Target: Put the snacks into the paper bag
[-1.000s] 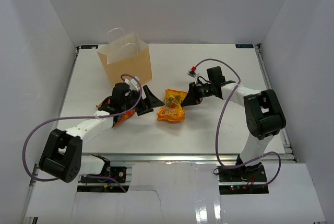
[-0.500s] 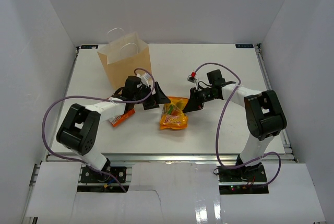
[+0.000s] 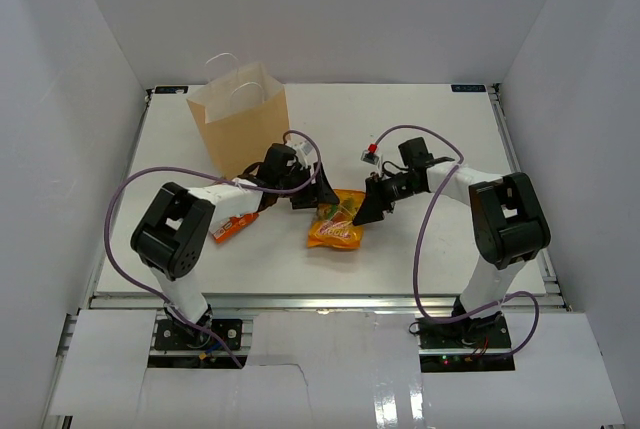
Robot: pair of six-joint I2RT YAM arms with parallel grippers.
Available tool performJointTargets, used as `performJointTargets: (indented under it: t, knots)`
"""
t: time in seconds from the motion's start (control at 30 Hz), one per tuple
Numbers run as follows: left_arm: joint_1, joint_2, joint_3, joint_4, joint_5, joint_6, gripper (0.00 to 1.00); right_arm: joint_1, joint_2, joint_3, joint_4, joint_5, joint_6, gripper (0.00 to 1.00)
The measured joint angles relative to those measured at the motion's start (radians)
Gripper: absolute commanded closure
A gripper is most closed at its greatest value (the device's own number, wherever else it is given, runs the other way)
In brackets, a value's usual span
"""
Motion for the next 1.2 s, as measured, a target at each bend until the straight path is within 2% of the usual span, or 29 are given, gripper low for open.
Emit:
performJointTargets:
  t: [0.1, 0.13, 0.17, 0.23, 0.33, 0.37, 0.43, 0.47, 0.6, 0.67, 0.7, 0.77, 0.97, 1.2]
  knots:
    - [-0.013, 0.001, 0.006, -0.020, -0.027, 0.016, 0.44, -0.018, -0.002, 0.000, -0.008, 0.004, -0.010, 0.24]
    - [-0.016, 0.002, 0.007, -0.024, -0.034, 0.018, 0.57, -0.025, -0.006, 0.000, -0.014, 0.008, -0.017, 0.23]
    - [-0.019, 0.002, 0.008, -0.027, -0.040, 0.020, 0.63, -0.033, -0.012, 0.000, -0.022, 0.012, -0.026, 0.23]
    - [-0.023, 0.002, 0.011, -0.032, -0.040, 0.025, 0.72, -0.052, -0.032, 0.003, -0.040, 0.026, -0.048, 0.22]
    - [-0.029, 0.002, 0.012, -0.034, -0.037, 0.030, 0.80, -0.084, -0.084, 0.010, -0.068, 0.070, -0.088, 0.18]
    - [-0.029, 0.000, 0.013, -0.034, -0.037, 0.035, 0.86, -0.092, -0.104, 0.014, -0.072, 0.093, -0.106, 0.17]
    - [-0.032, -0.008, 0.013, -0.039, -0.037, 0.048, 0.92, -0.106, -0.157, 0.031, -0.079, 0.149, -0.142, 0.04]
    - [-0.033, -0.015, 0.013, -0.045, -0.039, 0.057, 0.95, -0.111, -0.190, 0.040, -0.077, 0.188, -0.162, 0.09]
    - [-0.035, -0.081, 0.013, -0.087, -0.065, 0.130, 1.00, -0.115, -0.352, 0.025, 0.007, 0.342, -0.207, 0.10]
    - [-0.035, -0.140, 0.013, -0.121, -0.084, 0.182, 1.00, -0.115, -0.410, 0.008, 0.063, 0.399, -0.206, 0.02]
    - [-0.035, -0.179, 0.013, -0.140, -0.096, 0.215, 1.00, -0.117, -0.417, 0.011, 0.067, 0.404, -0.211, 0.10]
    - [-0.035, -0.251, 0.029, -0.192, -0.124, 0.279, 1.00, -0.127, -0.394, 0.029, 0.048, 0.388, -0.237, 0.13]
    - [-0.035, -0.397, 0.181, -0.330, -0.204, 0.469, 1.00, -0.143, -0.335, -0.001, -0.002, 0.297, -0.260, 0.13]
    - [-0.026, -0.457, 0.377, -0.404, -0.315, 0.606, 1.00, -0.142, -0.339, -0.016, -0.001, 0.264, -0.257, 0.14]
